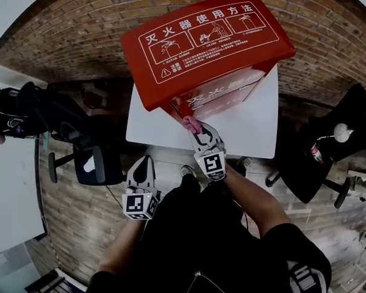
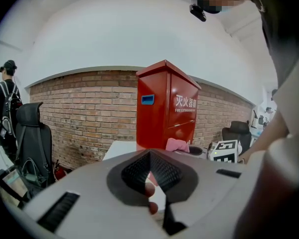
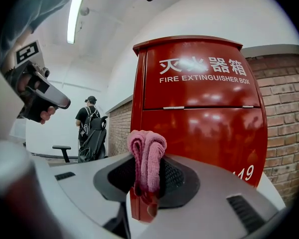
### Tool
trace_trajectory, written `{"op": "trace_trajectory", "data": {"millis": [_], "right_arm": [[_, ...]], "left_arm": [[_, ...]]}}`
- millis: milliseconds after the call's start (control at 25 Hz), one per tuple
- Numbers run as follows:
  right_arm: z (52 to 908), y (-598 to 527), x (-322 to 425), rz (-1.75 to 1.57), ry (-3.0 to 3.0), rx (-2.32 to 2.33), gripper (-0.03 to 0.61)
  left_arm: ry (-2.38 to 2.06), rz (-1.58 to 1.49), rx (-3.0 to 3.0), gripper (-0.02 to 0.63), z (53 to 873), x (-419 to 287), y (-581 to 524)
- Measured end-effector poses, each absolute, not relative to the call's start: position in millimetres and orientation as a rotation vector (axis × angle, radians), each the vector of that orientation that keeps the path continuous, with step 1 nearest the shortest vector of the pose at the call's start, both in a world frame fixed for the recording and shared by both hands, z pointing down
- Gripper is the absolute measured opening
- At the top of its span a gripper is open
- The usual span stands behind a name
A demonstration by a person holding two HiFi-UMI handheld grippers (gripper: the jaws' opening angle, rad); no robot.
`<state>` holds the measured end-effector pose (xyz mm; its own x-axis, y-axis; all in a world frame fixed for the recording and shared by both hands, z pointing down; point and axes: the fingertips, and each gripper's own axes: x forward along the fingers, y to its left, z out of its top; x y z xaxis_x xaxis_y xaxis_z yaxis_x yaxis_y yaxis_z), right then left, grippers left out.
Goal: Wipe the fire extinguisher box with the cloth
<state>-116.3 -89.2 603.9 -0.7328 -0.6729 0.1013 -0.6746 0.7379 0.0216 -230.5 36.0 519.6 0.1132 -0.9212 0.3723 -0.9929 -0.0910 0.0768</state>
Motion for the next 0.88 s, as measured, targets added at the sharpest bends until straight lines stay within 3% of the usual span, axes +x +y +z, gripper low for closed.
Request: {"op": "trace_trajectory", "data": {"millis": [880], "right_arm": [[608.2,-115.9,-71.8,-0.019,-2.785,1.192,0.110]], "left_arm": [[-1.844,0.353,2.116,0.028,524.1,-221.6,27.0]]}}
